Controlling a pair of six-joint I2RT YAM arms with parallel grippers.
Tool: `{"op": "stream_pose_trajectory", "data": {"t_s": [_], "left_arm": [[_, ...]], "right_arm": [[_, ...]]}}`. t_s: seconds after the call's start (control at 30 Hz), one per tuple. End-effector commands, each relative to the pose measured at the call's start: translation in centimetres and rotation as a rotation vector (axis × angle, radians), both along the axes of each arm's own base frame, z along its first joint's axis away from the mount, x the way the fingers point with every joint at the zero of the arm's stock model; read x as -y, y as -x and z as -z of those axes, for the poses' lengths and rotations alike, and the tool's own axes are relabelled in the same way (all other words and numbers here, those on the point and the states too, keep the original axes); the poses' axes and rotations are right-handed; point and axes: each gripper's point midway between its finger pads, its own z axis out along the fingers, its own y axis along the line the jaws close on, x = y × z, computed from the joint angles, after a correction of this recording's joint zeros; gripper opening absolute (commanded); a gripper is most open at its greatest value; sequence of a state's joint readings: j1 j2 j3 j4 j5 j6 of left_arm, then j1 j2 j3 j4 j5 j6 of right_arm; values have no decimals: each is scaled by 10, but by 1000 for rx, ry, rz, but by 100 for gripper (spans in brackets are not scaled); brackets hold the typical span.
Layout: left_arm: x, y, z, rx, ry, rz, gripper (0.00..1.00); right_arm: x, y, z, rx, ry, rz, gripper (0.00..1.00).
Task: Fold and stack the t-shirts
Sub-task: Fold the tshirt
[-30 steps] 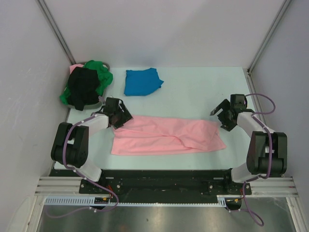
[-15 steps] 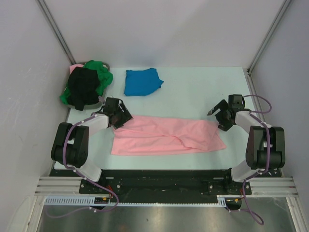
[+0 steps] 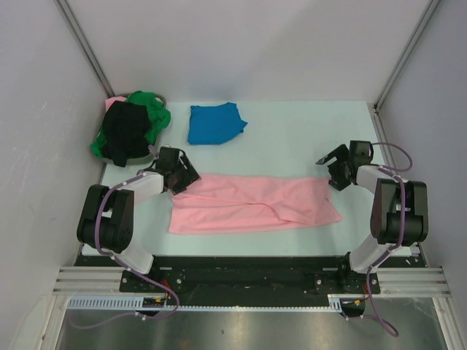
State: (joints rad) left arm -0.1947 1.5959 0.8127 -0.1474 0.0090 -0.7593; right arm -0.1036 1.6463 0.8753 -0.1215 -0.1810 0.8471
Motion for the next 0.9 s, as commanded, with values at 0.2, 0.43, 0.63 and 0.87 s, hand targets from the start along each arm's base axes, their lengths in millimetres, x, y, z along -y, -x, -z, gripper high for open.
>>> {"op": "stream_pose_trajectory", "data": {"t_s": [0.2,0.43,0.63,0.87], "left_arm": [[-18,11,16,-47,-42,-24,73],[-34,7,-4,-6,-3,-128,74],[-36,4,-28,42,16,-146,74],[-16,13,-71,138,131,-101,75]], "right_arm": [[12,-60,-34,199,-3,51,89],[62,-61,-73,222,208,167,90],[61,-41,-144,325,317,143,91],[-22,-16,-144,308,147,-163,92]]}}
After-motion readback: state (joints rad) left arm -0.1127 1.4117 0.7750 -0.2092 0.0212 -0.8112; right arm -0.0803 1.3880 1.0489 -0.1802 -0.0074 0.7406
